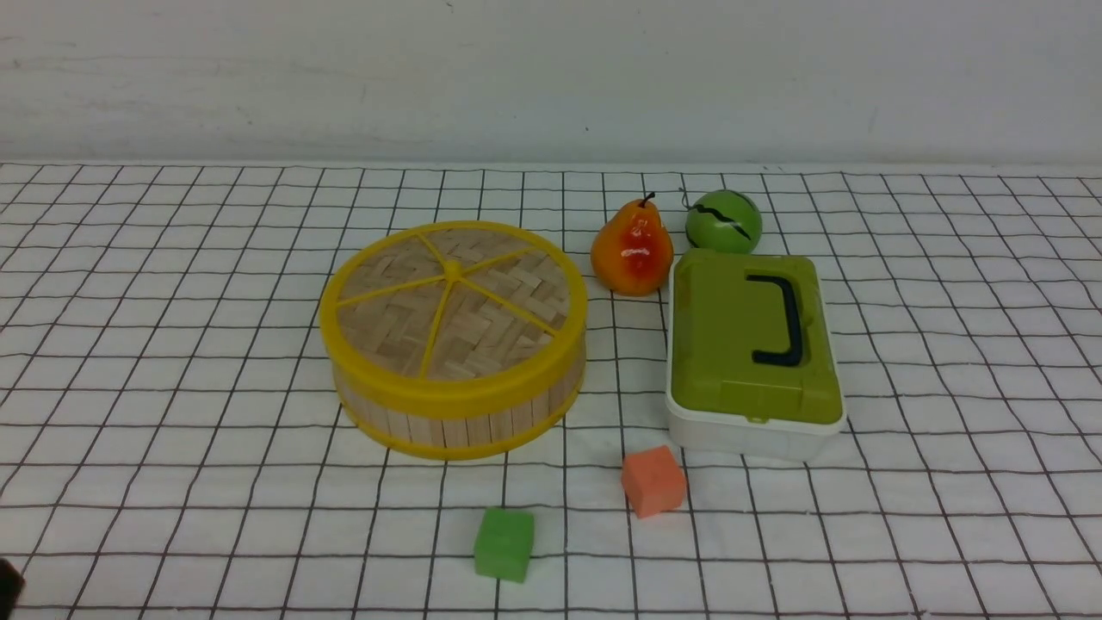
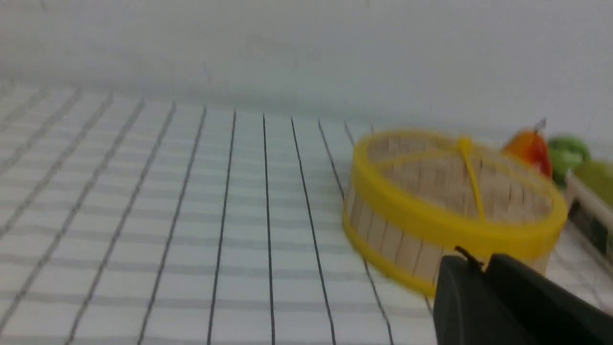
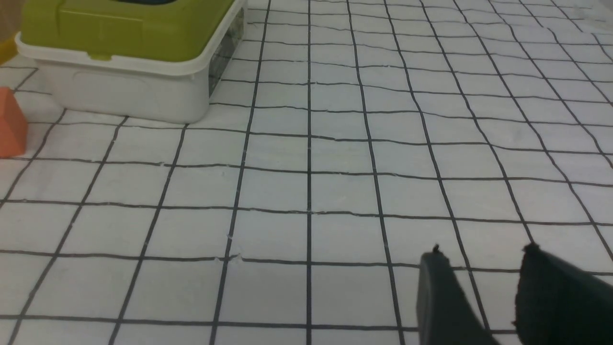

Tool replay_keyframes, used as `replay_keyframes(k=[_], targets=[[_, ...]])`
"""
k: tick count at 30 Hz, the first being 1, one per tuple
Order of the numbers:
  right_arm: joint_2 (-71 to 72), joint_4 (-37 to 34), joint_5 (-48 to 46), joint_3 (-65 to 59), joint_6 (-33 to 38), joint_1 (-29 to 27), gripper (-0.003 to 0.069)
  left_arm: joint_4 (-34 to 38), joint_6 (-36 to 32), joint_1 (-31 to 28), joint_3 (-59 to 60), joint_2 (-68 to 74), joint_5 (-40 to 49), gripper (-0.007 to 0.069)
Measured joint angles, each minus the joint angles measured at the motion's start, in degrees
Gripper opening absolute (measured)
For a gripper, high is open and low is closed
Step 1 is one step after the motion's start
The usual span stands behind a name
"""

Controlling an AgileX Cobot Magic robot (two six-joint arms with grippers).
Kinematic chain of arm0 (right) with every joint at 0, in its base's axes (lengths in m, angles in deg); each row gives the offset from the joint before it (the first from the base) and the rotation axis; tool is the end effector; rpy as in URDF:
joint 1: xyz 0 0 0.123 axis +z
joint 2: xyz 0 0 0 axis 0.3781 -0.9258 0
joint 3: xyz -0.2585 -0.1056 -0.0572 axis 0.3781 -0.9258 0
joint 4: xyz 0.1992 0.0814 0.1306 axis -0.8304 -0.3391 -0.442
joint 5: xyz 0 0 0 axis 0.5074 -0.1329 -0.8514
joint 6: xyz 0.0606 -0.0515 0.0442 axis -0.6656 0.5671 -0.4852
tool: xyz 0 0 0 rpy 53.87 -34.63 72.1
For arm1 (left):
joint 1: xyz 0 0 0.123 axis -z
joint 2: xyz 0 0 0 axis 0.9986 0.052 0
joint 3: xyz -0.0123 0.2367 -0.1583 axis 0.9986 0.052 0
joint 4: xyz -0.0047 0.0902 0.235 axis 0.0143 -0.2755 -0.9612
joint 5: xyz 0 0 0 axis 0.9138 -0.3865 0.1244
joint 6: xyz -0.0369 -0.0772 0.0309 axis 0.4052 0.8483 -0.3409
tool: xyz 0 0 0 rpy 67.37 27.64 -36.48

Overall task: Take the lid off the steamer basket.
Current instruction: Use the left arm to lift the lid of the steamer

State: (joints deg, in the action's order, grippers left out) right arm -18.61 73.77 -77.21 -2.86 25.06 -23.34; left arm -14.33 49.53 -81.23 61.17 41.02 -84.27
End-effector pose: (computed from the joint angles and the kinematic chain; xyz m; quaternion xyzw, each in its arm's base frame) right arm 0.0519 -0.0023 0.1732 0.0145 0.8064 -0.0098 0.5911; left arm 0.0565 -0.0058 0.2037 -0.0202 0.6828 -0.0952 0.7241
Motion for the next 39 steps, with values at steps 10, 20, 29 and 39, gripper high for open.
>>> replay_keyframes(k=[10,20,29,39], targets=[[0.0,0.0,0.0,0.0,0.0,0.0,0.0239,2.9,11.2,0.0,0.0,0.0,-27.5,0.0075],[0.0,0.0,0.0,0.0,0.0,0.0,0.0239,1.2,15.0,0.0,-25.5,7.9,-9.4,-0.0013],[0.0,0.0,0.0,0.0,0.0,0.0,0.0239,0.9,10.7,0.0,-50.4,34.8,9.3,-0.0013],[0.0,0.0,0.0,0.0,0.0,0.0,0.0239,9.0,4.6,6.8,-67.0,62.3,36.5,-0.0013]])
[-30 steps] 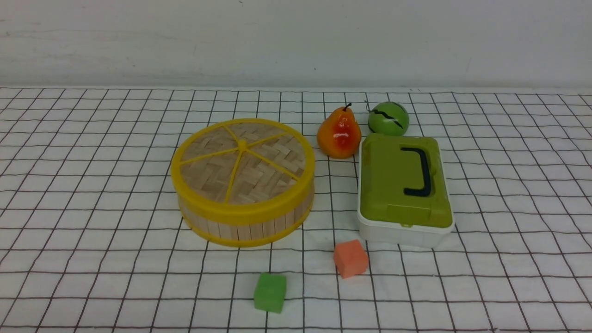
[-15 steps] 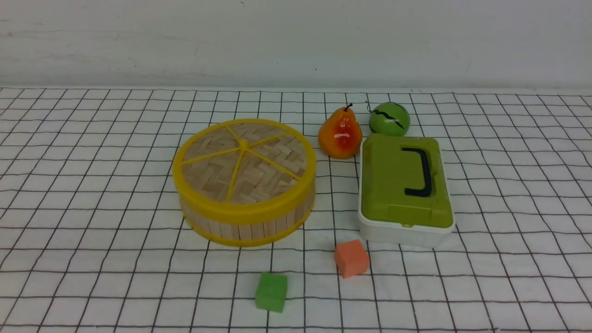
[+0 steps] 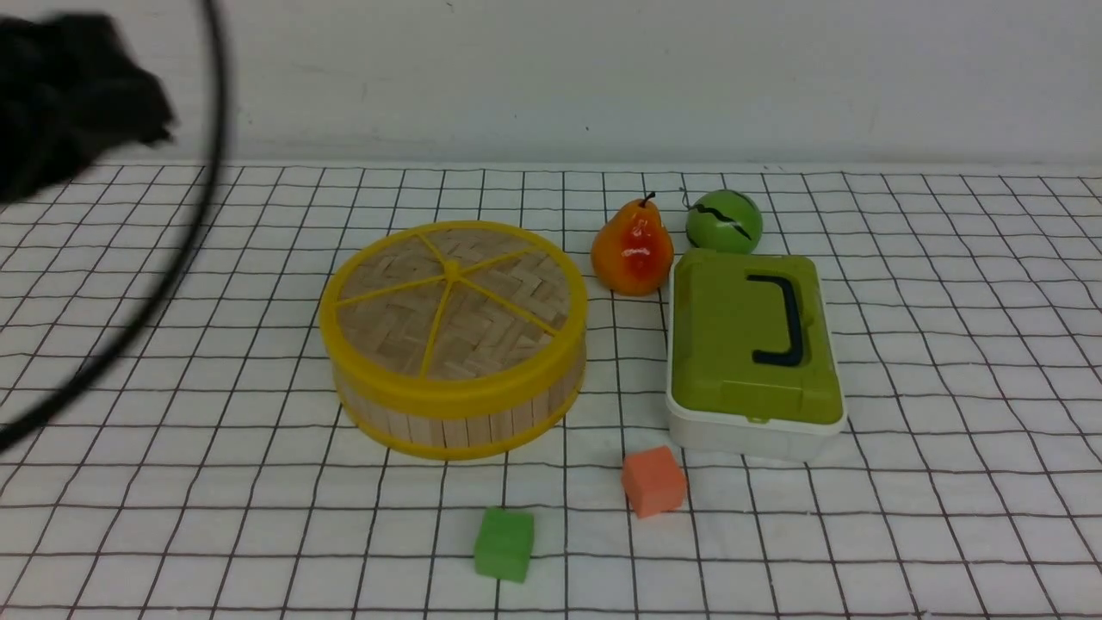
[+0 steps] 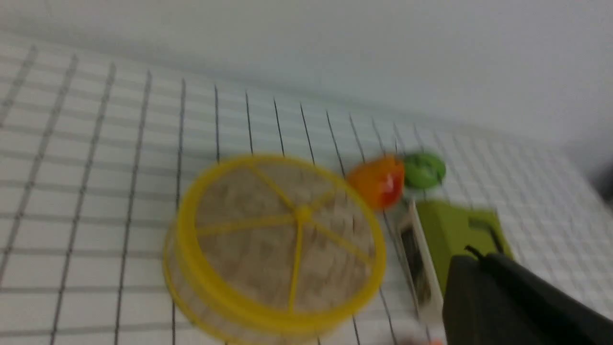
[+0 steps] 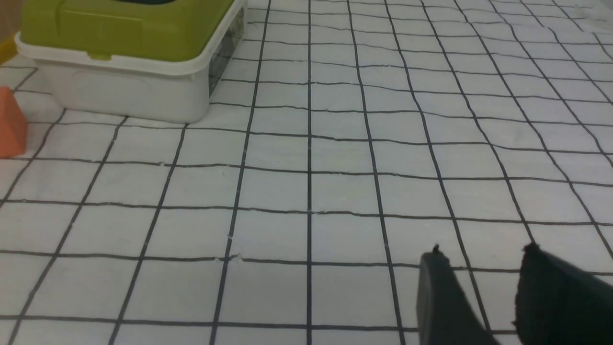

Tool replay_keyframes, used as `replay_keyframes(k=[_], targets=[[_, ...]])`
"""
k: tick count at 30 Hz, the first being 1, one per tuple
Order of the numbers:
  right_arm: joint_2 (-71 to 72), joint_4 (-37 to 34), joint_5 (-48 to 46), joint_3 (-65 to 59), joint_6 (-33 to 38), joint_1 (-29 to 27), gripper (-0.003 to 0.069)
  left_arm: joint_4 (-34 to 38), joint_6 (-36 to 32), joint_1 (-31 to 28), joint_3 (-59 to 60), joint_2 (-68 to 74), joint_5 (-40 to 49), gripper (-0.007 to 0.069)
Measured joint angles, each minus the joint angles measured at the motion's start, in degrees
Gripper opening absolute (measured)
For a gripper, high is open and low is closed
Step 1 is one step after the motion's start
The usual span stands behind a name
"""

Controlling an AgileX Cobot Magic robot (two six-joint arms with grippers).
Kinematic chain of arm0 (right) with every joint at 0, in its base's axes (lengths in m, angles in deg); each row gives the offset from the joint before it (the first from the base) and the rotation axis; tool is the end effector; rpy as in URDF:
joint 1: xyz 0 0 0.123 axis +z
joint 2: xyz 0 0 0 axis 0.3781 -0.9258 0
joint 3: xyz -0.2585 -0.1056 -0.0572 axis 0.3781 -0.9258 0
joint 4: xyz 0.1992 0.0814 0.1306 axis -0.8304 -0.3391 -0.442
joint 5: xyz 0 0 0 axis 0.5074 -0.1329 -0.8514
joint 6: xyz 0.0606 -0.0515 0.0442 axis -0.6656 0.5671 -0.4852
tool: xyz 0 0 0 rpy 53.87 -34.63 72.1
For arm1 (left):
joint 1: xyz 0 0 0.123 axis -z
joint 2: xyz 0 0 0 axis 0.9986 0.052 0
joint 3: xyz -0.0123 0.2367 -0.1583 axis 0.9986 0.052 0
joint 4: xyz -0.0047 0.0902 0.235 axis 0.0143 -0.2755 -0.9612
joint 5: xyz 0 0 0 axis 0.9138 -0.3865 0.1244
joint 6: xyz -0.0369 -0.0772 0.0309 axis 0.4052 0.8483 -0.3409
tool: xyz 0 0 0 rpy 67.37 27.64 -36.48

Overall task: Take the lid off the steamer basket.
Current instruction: Use the left arm to lift the lid of the steamer

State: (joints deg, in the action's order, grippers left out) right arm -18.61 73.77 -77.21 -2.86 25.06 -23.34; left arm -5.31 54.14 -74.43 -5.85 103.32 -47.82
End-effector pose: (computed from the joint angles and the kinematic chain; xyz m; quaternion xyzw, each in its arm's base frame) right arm 0.0519 -0.0023 0.1732 0.0145 0.8064 -0.0098 0.5911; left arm 0.2154 -0.0684 0.4102 0.0117 0.8447 -0.2324 0.4821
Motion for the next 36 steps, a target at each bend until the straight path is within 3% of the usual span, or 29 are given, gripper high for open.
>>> replay_keyframes(k=[4,8,14,18,20,25,30,36], targets=[[0.0,0.0,0.0,0.0,0.0,0.0,0.0239,1.0,-3.9,4.6,-9.8,12.2,14.0,-0.0013],[0.0,0.0,0.0,0.0,0.0,0.0,0.0239,-6.4,-1.6,9.5,-22.0,25.2,20.4,-0.0013],[0.0,0.0,0.0,0.0,0.0,0.0,0.0239,-22.5,8.9,13.4,-34.8,38.0,20.8,-0.001],[0.0,0.0,0.0,0.0,0.0,0.0,0.0239,-28.2,13.1,13.6,-40.4,44.3,19.9,0.0052],[0.0,0.0,0.0,0.0,0.0,0.0,0.0239,-29.4,16.2,13.2,-42.7,48.5,18.9,0.016],[0.0,0.0,0.0,0.0,0.0,0.0,0.0239,-30.2,21.6,12.7,-43.6,54.7,16.8,0.0334],[0.0,0.0,0.0,0.0,0.0,0.0,0.0239,-33.2,23.5,12.6,-43.6,57.5,15.4,0.0364],[0.0,0.0,0.0,0.0,0.0,0.0,0.0239,-36.2,25.8,12.6,-43.6,58.0,12.0,0.0326]])
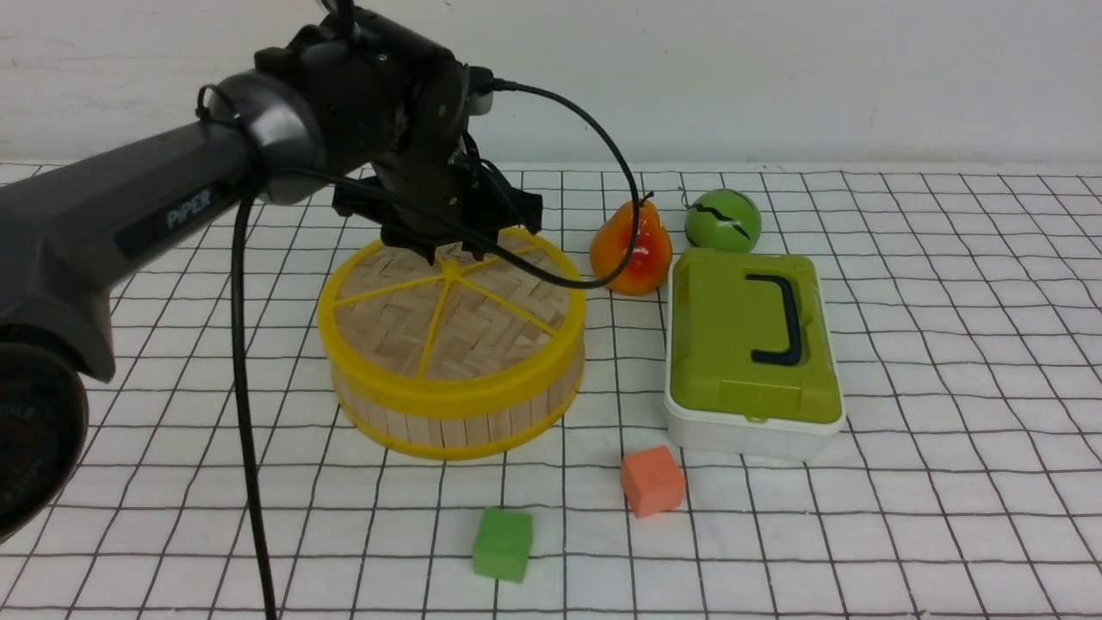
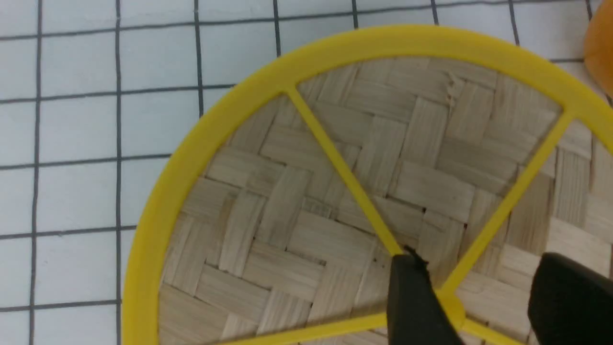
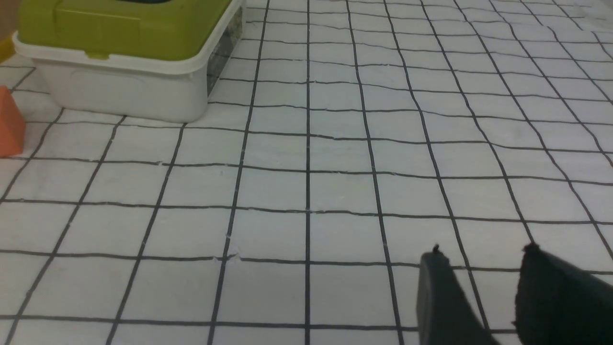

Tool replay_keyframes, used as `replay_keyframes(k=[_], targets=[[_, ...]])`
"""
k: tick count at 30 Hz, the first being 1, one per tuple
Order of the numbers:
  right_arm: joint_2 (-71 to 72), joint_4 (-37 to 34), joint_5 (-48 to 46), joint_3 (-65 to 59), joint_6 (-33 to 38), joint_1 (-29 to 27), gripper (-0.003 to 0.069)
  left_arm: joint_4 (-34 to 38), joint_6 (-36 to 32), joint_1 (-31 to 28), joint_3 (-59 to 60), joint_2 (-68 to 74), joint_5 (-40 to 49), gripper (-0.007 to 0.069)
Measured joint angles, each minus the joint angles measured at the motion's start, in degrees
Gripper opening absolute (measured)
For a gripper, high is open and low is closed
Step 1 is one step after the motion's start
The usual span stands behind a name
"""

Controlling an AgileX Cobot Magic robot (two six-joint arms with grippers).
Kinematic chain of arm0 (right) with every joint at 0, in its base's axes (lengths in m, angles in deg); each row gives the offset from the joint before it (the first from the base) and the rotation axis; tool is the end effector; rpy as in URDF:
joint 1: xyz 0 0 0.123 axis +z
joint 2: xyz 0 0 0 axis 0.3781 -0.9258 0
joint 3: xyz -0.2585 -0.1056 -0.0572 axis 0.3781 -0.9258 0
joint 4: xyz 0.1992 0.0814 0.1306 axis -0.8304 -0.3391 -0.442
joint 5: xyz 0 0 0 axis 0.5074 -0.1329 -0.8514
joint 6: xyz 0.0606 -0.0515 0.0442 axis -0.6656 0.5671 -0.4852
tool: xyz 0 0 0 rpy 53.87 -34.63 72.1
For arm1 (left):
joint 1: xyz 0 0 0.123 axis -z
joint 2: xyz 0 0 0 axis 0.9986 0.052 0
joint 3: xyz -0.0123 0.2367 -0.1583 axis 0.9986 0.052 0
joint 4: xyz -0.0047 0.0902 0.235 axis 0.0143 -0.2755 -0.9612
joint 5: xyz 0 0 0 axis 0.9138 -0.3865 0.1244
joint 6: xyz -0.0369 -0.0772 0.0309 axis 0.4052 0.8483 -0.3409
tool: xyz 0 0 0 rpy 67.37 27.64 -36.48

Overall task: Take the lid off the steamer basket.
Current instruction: Use the left arm to lift the lid of the steamer, then use the left arm to place the steamer lid on the table

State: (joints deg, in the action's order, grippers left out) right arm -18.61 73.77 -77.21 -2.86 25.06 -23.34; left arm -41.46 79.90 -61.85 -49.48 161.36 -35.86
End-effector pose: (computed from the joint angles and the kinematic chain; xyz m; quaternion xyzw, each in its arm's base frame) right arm 0.0519 -0.0023 0.1732 0.0145 0.8064 -0.0098 0.5911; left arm 0.4408 -0.1881 0.2733 0.0356 0.9448 -0.0291 0.3245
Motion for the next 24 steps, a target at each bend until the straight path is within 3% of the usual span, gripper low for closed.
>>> replay_keyframes(k=[8,13,24], targets=[[0.0,0.0,0.0,0.0,0.0,0.0,0.0239,-0.4,0.7,0.0,-0.3,2.6,0.5,0.028],[0.0,0.0,0.0,0.0,0.0,0.0,0.0239,-0.4,1.3,-0.3,-1.2,2.6,0.8,0.0106],[0.0,0.0,0.0,0.0,0.0,0.0,0.0239,-2.2,-0.2,-0.3,-8.3,-5.6,5.8,0.0107]])
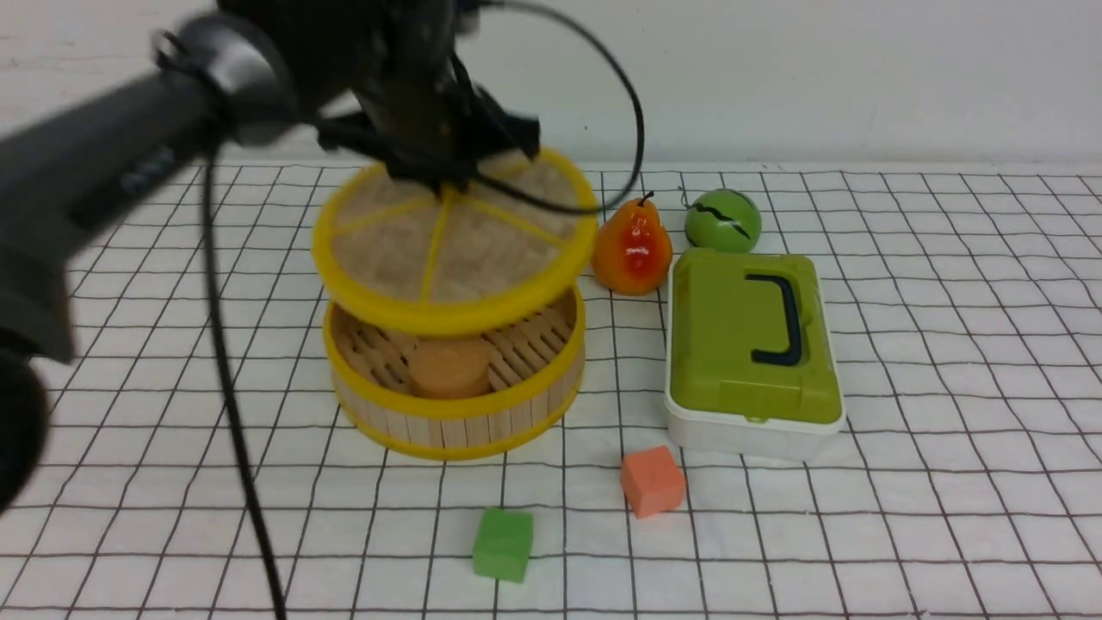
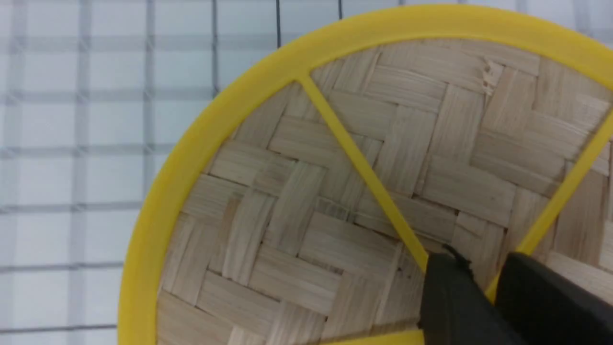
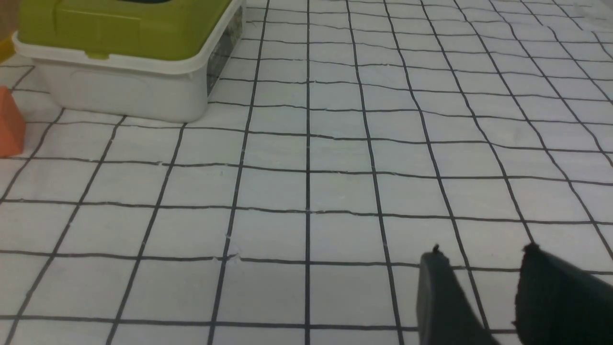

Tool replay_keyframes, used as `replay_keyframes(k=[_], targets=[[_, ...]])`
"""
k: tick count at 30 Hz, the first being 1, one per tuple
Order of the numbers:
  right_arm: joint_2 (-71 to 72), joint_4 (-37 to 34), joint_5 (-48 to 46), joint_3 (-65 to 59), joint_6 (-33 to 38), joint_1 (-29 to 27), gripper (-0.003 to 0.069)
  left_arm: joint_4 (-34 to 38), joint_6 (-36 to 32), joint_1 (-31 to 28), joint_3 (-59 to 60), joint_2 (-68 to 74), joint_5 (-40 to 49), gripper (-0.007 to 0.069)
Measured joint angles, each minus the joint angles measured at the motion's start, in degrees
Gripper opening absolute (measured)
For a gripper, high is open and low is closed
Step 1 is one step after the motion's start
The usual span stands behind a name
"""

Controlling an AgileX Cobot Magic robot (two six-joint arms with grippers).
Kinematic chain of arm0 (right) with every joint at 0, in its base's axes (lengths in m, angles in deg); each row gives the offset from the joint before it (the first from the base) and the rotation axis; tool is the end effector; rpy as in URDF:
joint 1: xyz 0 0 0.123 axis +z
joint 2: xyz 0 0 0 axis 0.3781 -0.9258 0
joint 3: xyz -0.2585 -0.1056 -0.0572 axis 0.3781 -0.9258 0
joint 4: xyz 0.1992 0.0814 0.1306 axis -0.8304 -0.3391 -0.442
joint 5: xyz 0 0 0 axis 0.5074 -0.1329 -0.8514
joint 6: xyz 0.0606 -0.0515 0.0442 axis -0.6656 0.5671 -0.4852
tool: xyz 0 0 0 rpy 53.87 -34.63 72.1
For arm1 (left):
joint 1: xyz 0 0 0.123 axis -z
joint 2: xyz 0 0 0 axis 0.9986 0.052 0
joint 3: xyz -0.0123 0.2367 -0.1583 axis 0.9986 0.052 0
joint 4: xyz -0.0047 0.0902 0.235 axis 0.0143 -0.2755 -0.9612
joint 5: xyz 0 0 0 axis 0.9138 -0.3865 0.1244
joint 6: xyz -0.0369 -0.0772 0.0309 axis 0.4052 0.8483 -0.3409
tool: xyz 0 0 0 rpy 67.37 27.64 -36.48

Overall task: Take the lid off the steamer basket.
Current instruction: Use the left arm to place the steamer lid on the table

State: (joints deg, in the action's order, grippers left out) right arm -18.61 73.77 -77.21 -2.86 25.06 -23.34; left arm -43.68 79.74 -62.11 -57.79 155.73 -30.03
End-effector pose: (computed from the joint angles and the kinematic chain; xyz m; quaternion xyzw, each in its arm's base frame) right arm 0.0519 -0.0023 0.1732 0.0145 0.8064 -0.0098 0.5911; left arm 0.4251 -0.1738 0.3592 0.0190 0.9182 -0.0332 0.3943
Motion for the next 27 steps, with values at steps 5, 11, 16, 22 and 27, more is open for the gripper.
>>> replay_keyframes(k=[5,11,16,22,27], targets=[[0.0,0.0,0.0,0.0,0.0,0.0,0.0239,-6.1,-0.5,-2.4,-0.4,-8.9,4.0,0.0107],[0.0,0.0,0.0,0.0,0.0,0.0,0.0239,-6.2,-0.5,-16.0,5.1,-18.3,4.9,0.0107],[0.0,0.0,0.0,0.0,0.0,0.0,0.0239,1.9,-0.5,-26.9,21.2,-19.5,-0.8,0.0107],[0.0,0.0,0.0,0.0,0.0,0.0,0.0239,7.0,-0.5,-28.3,39.3,-13.2,-16.4,0.0107],[0.0,0.0,0.0,0.0,0.0,0.0,0.0239,6.8,1.4,-27.9,40.1,-9.4,-22.3,0.0107]])
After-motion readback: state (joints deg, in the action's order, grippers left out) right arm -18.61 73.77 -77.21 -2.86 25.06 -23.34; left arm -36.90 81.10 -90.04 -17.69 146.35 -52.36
